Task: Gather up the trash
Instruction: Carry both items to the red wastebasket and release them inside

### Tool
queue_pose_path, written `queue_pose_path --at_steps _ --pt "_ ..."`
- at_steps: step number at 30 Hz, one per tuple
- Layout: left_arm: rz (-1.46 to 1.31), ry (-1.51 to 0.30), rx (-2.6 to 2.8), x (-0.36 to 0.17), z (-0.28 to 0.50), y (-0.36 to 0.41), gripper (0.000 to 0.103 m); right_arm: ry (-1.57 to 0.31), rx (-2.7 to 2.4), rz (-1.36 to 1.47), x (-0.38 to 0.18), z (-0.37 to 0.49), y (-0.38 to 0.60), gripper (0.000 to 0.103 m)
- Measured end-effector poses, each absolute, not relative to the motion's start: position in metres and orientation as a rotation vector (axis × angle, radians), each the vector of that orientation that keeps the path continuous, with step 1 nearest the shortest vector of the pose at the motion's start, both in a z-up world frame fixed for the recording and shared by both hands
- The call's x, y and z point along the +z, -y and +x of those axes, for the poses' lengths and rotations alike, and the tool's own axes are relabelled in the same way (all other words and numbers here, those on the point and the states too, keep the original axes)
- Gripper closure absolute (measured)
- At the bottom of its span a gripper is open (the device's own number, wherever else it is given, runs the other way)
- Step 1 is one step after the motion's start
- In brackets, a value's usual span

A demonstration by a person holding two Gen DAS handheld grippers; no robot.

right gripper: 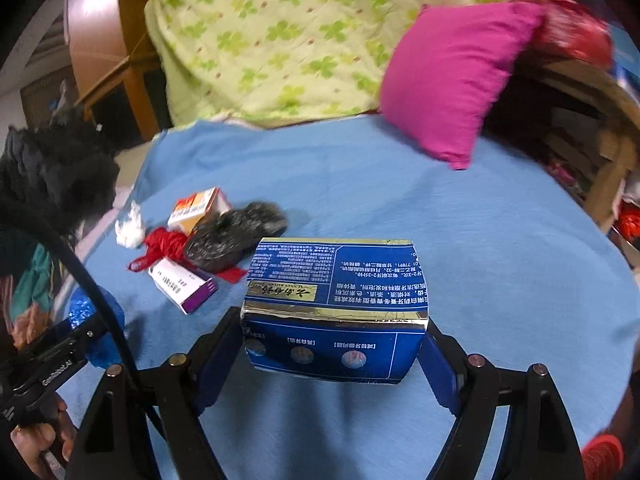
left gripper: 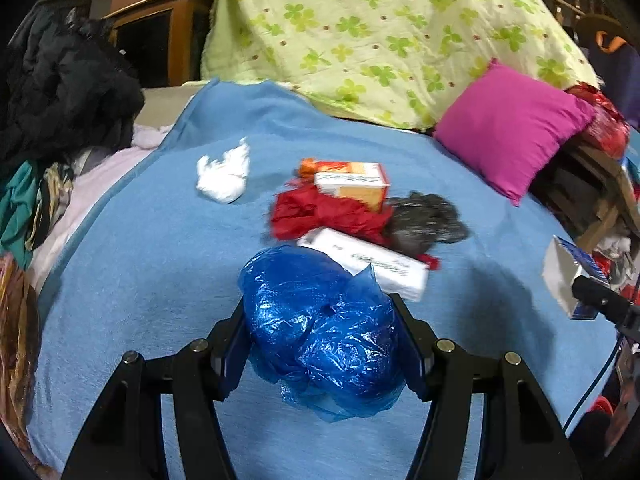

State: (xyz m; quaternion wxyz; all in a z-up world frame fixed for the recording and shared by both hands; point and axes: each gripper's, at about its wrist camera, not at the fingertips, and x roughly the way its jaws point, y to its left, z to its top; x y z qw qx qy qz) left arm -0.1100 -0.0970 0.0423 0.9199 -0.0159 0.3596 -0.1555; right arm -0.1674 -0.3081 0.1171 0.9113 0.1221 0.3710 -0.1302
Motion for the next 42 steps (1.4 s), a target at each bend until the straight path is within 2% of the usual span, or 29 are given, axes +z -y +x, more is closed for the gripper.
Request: queue_pose_path --at_steps 16,29,34,42 --pt "0.086 -0.678 -0.631 0.112 -0.179 0.225 0.038 -0.620 -0.519 0.369 0.161 -0.322 0.406 0.019" --pt "0.207 -0.670 -0.954 0.133 -0.263 0.346 0.038 -0.596 -0.751 0.419 0.171 -0.462 0.467 0.019" --pt "0.247 -0.684 -1.056 0.129 -0.296 0.379 0.038 -0.622 -0.814 0.441 0.160 -0.499 0.471 0.019" --pt "0.306 -0.721 -1.141 0.115 -0.329 0.411 0.038 -0.752 -0.866 0.524 0.102 -0.535 0.476 0.019"
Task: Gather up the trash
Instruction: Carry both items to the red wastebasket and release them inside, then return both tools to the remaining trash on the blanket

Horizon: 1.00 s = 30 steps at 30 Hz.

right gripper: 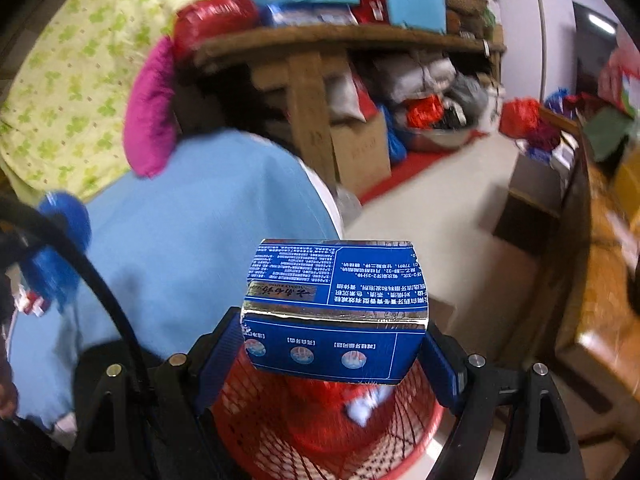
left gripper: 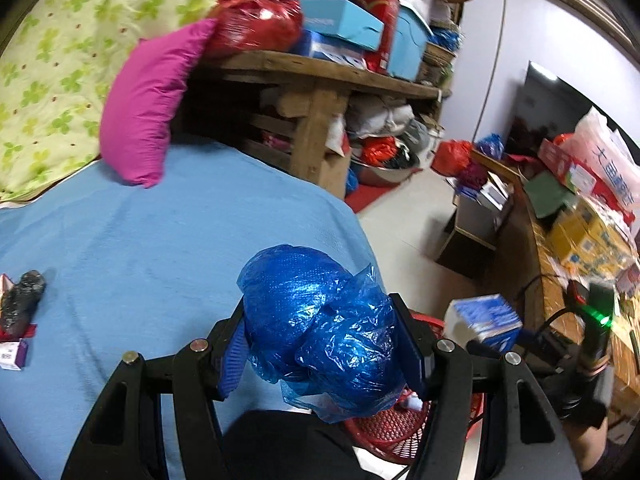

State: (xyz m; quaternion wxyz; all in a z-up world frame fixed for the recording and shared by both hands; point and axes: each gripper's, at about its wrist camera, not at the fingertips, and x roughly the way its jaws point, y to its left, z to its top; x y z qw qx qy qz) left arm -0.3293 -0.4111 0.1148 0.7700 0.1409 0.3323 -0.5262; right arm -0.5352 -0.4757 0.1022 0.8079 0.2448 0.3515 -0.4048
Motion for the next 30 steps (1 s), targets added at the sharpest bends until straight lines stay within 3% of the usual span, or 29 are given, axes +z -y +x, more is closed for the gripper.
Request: queue_pose_path --at_steps 14,30 --pt "0.358 -0.786 -1.187 0.092 -0.341 0.441 0.038 -0.899 -0.859 0.598 0.053 -0.547 0.479 0.018" --pt "0.482 -0.925 -1.336 0.057 -0.383 0.492 0.034 -0.630 -0.989 0.555 0.120 -0.592 0.485 0.018"
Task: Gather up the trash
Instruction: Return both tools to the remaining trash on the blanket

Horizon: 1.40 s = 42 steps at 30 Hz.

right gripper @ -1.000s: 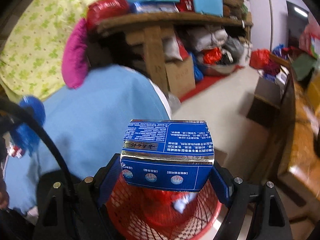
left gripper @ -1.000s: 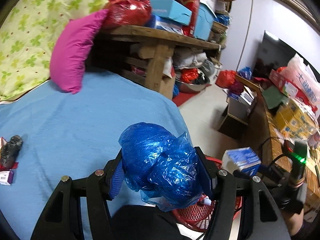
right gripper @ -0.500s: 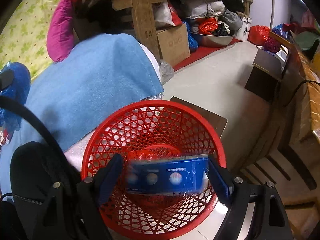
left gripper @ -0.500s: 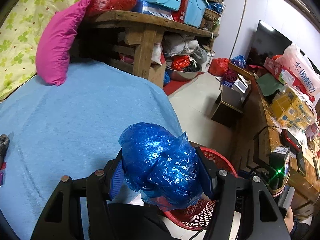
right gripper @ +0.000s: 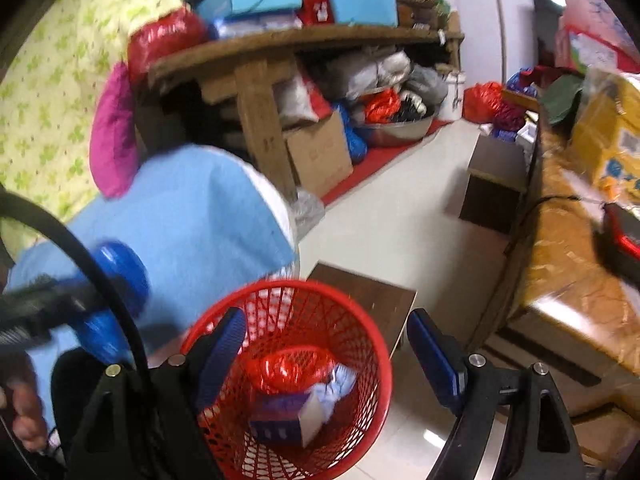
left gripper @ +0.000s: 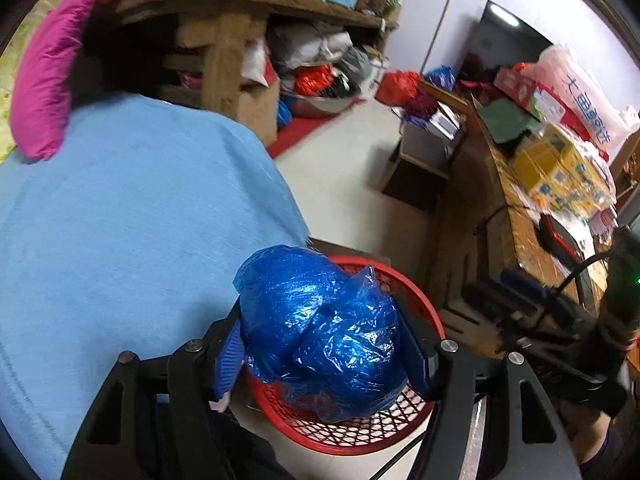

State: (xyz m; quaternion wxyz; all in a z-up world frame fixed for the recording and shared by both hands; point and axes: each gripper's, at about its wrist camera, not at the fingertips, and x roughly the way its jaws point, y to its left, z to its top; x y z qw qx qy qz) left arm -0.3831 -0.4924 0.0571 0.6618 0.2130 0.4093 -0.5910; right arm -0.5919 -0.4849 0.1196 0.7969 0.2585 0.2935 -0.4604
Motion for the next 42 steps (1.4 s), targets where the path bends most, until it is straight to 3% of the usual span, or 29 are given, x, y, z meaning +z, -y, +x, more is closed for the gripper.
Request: queue_pose_path --at_steps 9,19,26,35,42 --pt "0.452 -1.009 -1.339 0.055 -0.374 0.495 0.023 -0.578 -0.994 0.559 0.130 -0.595 0.488 0.018" --pt "0.336 -0.955 -1.286 0.080 -0.335 0.453 0.023 -0.629 -0.923 0.583 0.126 -0.565 0.483 0.018" --pt "0.235 -0.923 -1.091 0.083 -0.274 0.381 0.023 -0.669 -0.818 0.544 0.134 -0.508 0.473 0.018" --pt "0.079 -0.889 -0.790 0.078 -0.186 0.264 0.023 -0.602 -0.632 0.404 0.189 -0.411 0.435 0.018" --pt "-0.040 -0.926 -0.520 0.048 -0.111 0.175 0.023 -0.617 -0.467 0.334 0.197 -0.339 0.384 0.018"
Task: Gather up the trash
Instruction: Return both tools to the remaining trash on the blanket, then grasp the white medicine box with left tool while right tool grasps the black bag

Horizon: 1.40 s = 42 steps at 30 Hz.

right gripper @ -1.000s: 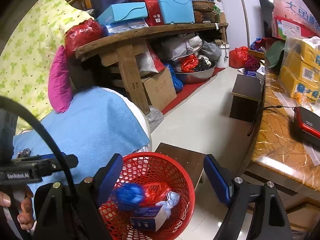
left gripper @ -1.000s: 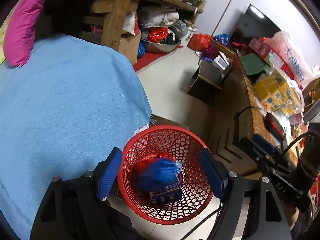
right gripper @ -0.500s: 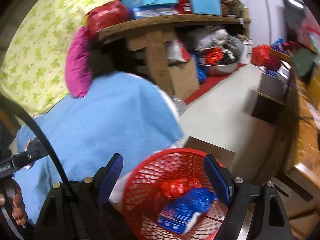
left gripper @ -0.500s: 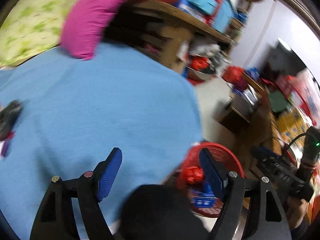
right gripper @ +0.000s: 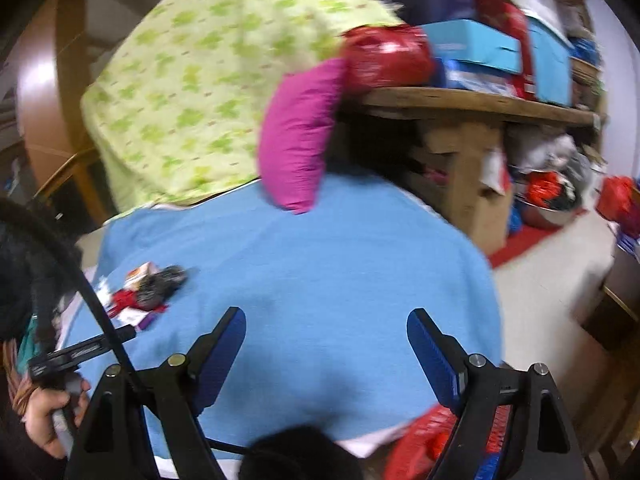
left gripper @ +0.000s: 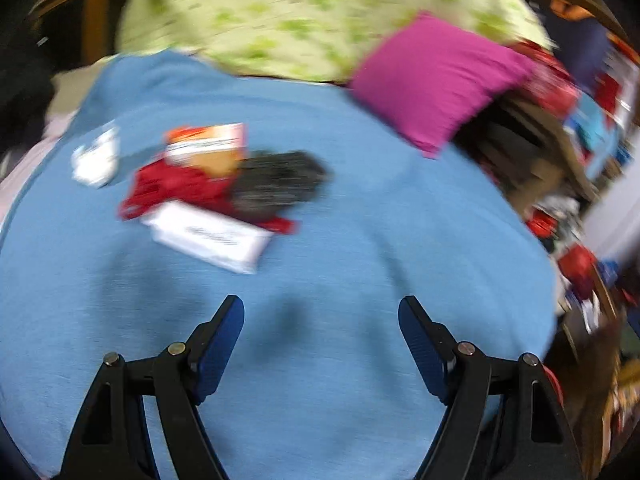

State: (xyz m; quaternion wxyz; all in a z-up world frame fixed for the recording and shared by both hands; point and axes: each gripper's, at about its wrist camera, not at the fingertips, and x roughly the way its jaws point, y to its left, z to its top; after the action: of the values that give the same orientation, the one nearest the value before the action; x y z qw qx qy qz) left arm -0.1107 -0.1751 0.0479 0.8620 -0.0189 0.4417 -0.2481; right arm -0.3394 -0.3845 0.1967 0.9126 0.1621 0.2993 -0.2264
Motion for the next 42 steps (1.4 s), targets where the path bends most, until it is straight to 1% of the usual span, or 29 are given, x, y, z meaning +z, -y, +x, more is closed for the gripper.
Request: queue_pose_path --at_steps 4,9,11,14,16,19,21,24,29,34,35,36,37,42 --pt "-0.064 -0.974 -0.457 0.028 -0.081 0.166 0.023 -0.641 -0.414 0.324 0.190 -0.316 0.363 0.018" --pt "-0.023 -1.012 -0.396 0.007 -0.054 0.171 0.023 -0.669 -0.370 0.316 0.181 -0.298 0.348 0.018" --pt "-0.021 -1.013 -0.328 0.001 -0.045 0.161 0.023 -0.678 -0.361 0.315 0.178 -0.292 0.346 0.018" --pt "-0.096 -1.008 -0.205 -0.001 -0.037 0.123 0.023 -0.688 -0.348 0.324 0.172 -0.285 0.346 0.018" --pt "-0.152 -0.967 -0.088 0.004 -0.040 0.086 0.023 -0.698 -0.338 0.336 0.167 -0.278 0.346 0.018" --pt "-0.204 -0.942 -0.004 0.008 -0.047 0.052 0.023 -0.715 -0.311 0.351 0.157 -0.267 0.345 0.018" --pt "-0.200 -0.926 0.016 0.011 -0.052 0.043 0.023 -0.728 -0.290 0.354 0.151 -0.259 0.342 0.018" --pt "-0.178 -0.914 -0.023 0.018 -0.051 0.052 0.023 -0.739 -0.267 0.354 0.145 -0.249 0.336 0.018" --pt "-0.040 -0.902 -0.098 0.018 -0.035 0.101 0.023 -0.754 -0.256 0.351 0.140 -0.242 0.333 0.018" --pt "0.075 -0.965 -0.082 -0.013 -0.017 0.118 0.023 -0.786 -0.258 0.343 0.134 -0.235 0.334 0.018" --pt "0.071 -0.954 -0.090 -0.014 -0.017 0.115 0.024 -0.792 -0.256 0.337 0.133 -0.231 0.333 0.018" --pt "0.065 -0.936 -0.098 -0.013 -0.018 0.112 0.037 -0.799 -0.252 0.328 0.131 -0.227 0.331 0.018" --pt "0.056 -0.927 -0.114 -0.009 -0.019 0.107 0.053 -0.809 -0.247 0.316 0.128 -0.221 0.329 0.018" --pt "-0.017 -0.877 -0.141 0.005 -0.023 0.088 0.054 -0.832 -0.198 0.271 0.119 -0.175 0.311 0.018"
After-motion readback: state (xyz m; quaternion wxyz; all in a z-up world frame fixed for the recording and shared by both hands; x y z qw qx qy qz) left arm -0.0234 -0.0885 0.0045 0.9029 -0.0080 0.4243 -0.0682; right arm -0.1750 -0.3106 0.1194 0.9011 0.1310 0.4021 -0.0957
